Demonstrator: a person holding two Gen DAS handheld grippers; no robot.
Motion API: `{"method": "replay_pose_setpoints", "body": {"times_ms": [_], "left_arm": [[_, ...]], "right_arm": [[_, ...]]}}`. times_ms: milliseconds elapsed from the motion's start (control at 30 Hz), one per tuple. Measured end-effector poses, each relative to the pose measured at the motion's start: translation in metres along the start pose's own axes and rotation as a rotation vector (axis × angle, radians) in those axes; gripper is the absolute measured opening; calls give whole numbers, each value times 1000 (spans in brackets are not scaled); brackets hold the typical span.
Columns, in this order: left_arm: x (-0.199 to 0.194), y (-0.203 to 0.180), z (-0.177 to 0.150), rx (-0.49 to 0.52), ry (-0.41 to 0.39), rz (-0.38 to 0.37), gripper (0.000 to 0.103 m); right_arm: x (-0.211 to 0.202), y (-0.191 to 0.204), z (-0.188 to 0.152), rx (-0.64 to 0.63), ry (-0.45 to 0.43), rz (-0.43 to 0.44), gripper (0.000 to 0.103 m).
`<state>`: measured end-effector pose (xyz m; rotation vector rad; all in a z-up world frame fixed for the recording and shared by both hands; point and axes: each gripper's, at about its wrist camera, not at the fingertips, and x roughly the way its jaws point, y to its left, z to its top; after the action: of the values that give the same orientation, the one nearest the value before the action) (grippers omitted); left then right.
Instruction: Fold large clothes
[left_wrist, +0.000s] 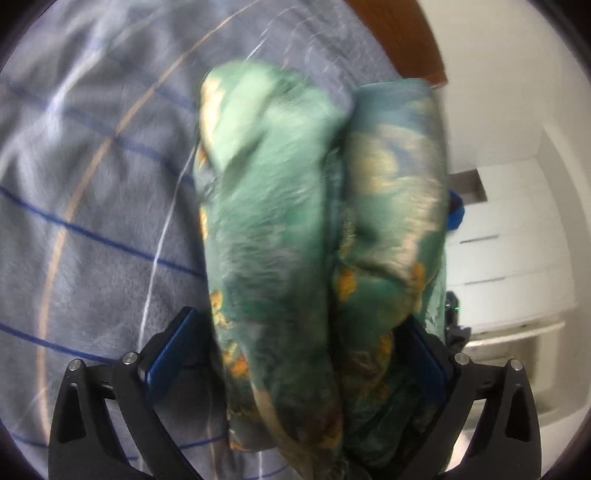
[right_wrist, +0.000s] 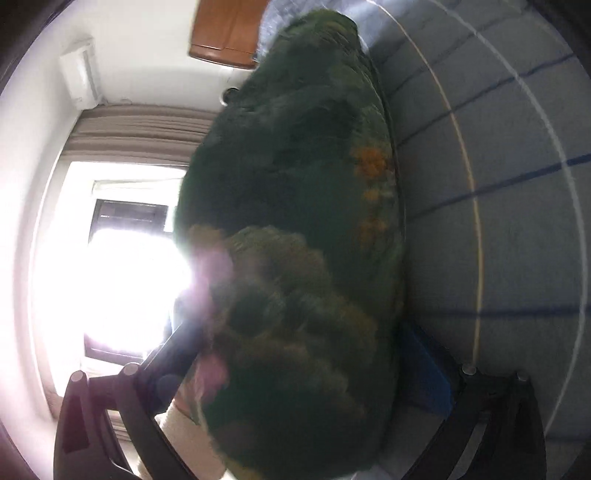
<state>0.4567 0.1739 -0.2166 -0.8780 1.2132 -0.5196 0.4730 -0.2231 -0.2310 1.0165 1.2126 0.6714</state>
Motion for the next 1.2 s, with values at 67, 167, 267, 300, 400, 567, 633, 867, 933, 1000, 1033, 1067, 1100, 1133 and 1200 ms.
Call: {"method": "replay_pose_setpoints", "body": {"times_ms": [67,167,267,300,400,567,633,867,933,1000,1033,1067,1100,1133,1200], "left_arm": [[3,-2,0,-8,-10,5,100],[1,-24,-8,82,-47,105,67],[-9,-46,-13,149,-74,164,51],[-14,-53,-14,168,-87,165,48],[-36,-74,-30,237,-113,186,47],[-56,-100,-31,296,-170,174,47],[-62,-105,-27,317,-193,163,47],[-51,-115,-28,355,-220,139,47],[-48,-111,-26,359,-222,135,47],[-50,-107,-25,350,-224,130,47],[-47,-105,-24,345,-225,131,47],[-43,-99,-24,343,-225,138,48],[-41,-92,-26,348,-222,152,52],[-37,-86,-26,337,-215,173,61],[-22,-65,-20,273,-194,251,70]], "right_arm": [[6,1,4,6,9,-19,98],[4,31,2,-124,6,-159,81],[5,65,-10,-278,-19,-294,73],[5,80,-17,-337,-36,-330,72],[2,120,-37,-485,-88,-370,69],[-13,173,-60,-623,-174,-366,68],[-18,184,-64,-642,-194,-348,68],[-23,203,-72,-700,-251,-339,68],[-31,201,-73,-703,-258,-340,68],[-28,190,-56,-700,-262,-340,68],[-28,189,-56,-699,-264,-339,68],[-26,186,-55,-696,-263,-338,68],[-24,181,-52,-689,-258,-335,68],[-24,183,-54,-679,-252,-331,69],[-15,166,-41,-607,-212,-328,77]]}}
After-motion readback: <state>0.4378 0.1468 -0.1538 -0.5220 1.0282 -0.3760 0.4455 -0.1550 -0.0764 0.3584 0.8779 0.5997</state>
